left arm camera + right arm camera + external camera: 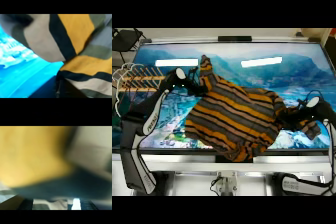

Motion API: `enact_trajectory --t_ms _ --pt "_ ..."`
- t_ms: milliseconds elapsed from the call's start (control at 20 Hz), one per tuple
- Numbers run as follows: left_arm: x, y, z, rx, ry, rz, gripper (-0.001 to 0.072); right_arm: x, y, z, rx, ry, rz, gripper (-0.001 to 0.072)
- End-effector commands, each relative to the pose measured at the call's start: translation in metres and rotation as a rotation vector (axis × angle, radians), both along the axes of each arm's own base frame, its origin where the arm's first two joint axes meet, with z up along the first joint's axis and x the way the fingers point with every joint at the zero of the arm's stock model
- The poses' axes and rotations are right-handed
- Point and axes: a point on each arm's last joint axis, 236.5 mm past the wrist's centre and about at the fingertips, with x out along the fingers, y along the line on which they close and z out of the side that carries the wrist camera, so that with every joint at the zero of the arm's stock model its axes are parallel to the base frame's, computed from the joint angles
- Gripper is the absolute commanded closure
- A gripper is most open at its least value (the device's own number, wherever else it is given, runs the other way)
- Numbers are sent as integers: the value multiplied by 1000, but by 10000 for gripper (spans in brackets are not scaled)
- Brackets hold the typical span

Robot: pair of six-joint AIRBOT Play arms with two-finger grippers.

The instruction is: Fold the shirts.

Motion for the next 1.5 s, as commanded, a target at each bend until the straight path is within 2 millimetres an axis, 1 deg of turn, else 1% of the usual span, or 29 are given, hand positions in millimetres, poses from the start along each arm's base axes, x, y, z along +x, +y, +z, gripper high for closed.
enact_trajectory --t_ms 0,50,100,150,200,250,350,400,450,500,550,600,650,700,750,800,850,900,950,1000,1050,1100,1150,1200,1250,1300,1350,1400,1450 --pt "4 -9 10 -56 -22 -10 662 11 17 -13 -4 -22 39 108" --pt "6 -7 16 -54 -48 -34 663 20 23 -12 -7 -58 41 293" --pt "10 -4 26 -55 -77 -44 663 31 29 -10 -3 -97 36 538" --pt "19 1 42 -61 -114 -35 664 46 33 -5 -2 -149 27 650" --pt "30 7 62 -68 -162 -18 664 65 36 5 3 -215 30 650" --pt "40 15 84 -75 -213 -2 664 90 39 24 10 -307 58 651" --pt "62 33 139 -91 -338 34 664 150 44 82 28 -540 97 650" --pt "72 43 172 -100 -421 67 664 184 44 123 26 -683 88 651" --pt "80 54 204 -108 -504 103 664 213 41 167 19 -821 66 651" --pt "83 63 242 -124 -592 138 664 239 39 220 17 -967 39 651" --pt "82 71 280 -141 -673 163 664 254 38 271 19 -1092 24 651" --pt "75 76 321 -153 -762 175 664 262 41 324 20 -1212 42 651" --pt "63 79 359 -155 -841 167 664 259 46 367 19 -1295 80 651" --pt "45 80 395 -150 -916 144 664 249 54 403 15 -1350 139 651" --pt "26 83 420 -141 -961 135 664 234 63 423 19 -1359 201 651" --pt "4 85 433 -114 -971 119 665 212 74 427 33 -1321 266 651" --pt "-15 91 428 -60 -939 107 665 190 84 416 46 -1233 329 651" --pt "-35 102 404 27 -845 117 666 165 89 386 24 -1082 403 651" --pt "-56 116 367 134 -721 130 666 140 88 350 -26 -909 464 651" --pt "-81 126 326 216 -591 125 666 110 83 306 -91 -712 529 651" --pt "-111 127 281 257 -450 94 665 81 82 267 -143 -560 583 651" --pt "-143 123 233 262 -319 90 665 63 86 235 -167 -485 599 651" --pt "-167 118 191 259 -243 99 665 47 95 202 -165 -444 602 650" --pt "-191 111 149 250 -183 112 665 29 101 164 -153 -403 580 650" --pt "-215 104 114 230 -121 118 664 7 103 125 -140 -341 552 650" --pt "-241 96 83 209 -45 107 664 -17 101 93 -127 -265 538 650" --pt "-263 91 59 196 32 98 663 -41 98 67 -119 -184 533 650" --pt "-279 90 45 194 84 91 663 -59 93 48 -121 -125 539 650" --pt "-285 89 40 192 107 89 649 -66 89 41 -128 -102 544 631"
